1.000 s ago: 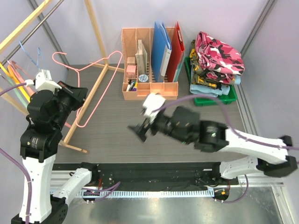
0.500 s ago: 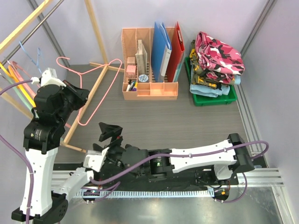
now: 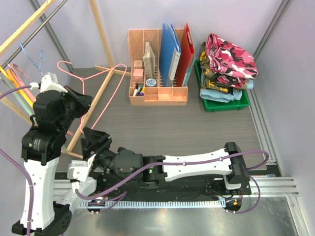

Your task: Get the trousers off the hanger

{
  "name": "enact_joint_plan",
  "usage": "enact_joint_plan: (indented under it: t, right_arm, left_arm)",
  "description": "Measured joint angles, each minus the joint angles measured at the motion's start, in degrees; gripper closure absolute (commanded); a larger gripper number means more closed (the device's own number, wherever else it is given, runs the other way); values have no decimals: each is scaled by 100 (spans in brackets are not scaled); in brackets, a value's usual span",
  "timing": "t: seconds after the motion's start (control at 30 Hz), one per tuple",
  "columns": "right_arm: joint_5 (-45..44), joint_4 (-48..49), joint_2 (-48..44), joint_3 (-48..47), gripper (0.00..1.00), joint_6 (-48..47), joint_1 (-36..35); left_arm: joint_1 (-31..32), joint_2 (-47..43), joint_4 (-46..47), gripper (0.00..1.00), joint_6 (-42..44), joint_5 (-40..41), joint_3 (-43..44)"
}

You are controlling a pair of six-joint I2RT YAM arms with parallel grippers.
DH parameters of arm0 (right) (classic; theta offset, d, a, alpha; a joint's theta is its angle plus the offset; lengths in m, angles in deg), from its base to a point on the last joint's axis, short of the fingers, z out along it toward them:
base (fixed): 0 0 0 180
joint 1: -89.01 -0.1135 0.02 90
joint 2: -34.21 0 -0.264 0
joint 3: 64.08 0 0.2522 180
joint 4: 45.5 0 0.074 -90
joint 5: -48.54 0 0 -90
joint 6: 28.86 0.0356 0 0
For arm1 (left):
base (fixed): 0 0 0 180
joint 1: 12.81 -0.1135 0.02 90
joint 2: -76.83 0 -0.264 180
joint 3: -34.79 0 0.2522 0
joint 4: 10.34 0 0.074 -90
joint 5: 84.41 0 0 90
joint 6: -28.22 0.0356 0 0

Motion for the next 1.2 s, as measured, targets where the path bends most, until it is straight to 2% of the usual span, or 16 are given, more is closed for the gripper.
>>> enact_joint_plan:
  t: [0.1, 0.3, 0.33, 0.4, 0.53, 0.57, 0.6, 0.63, 0.7, 0.73, 0.8, 0.9, 1.0, 1.13, 1.2]
  right_arm:
    - [24, 0, 144, -96, 55, -28, 92]
    - [26, 85, 431, -249, 72, -157, 214]
    - [17, 136, 468, -267, 84, -184, 229]
    - [13, 273, 525, -275, 99, -260, 264]
    - [-214, 577, 623, -422, 99, -393, 269]
    - [-256, 599, 623, -431, 99, -393, 264]
    - [-295, 597, 623, -433, 99, -345, 264]
    - [-308, 599, 623, -420, 99, -247, 271]
    - [-234, 570, 535, -319, 99, 22, 297]
    - [-138, 586, 404, -138, 99, 262, 328]
    - [15, 577, 17, 295, 99, 706, 437]
    - [330, 608, -627, 894, 99, 1381, 734]
    - [625, 595, -1139, 1246, 99, 1980, 1067]
    - [960, 605, -1690, 1534, 99, 2640, 1534]
    - [1082, 621, -1878, 1690, 99, 2924, 1703]
  left_arm:
    - [0, -20, -59, 100, -4, 0, 17]
    - [0, -72, -188, 100, -33, -4, 44]
    - [0, -79, -197, 100, -44, -9, 44]
    - [0, -92, -225, 100, -50, -33, 44]
    - [-46, -92, -310, 100, -52, 7, 46]
    - [-48, -94, -291, 97, -48, -11, 48]
    - [-48, -114, -238, 91, -20, -63, 44]
    - [-48, -125, -195, 76, 2, -125, 22]
    - [-48, -205, -61, 64, 39, -236, -118]
    - [-46, -284, 17, 54, 35, -289, -243]
    - [-44, -466, 133, 41, -2, -398, -494]
    - [-39, -678, 315, 33, -39, -588, -721]
    - [-33, -817, 581, 30, -98, -769, -763]
    - [-31, -1023, 1051, 29, -157, -990, -763]
    - [-31, -1113, 1255, 33, -170, -1093, -767]
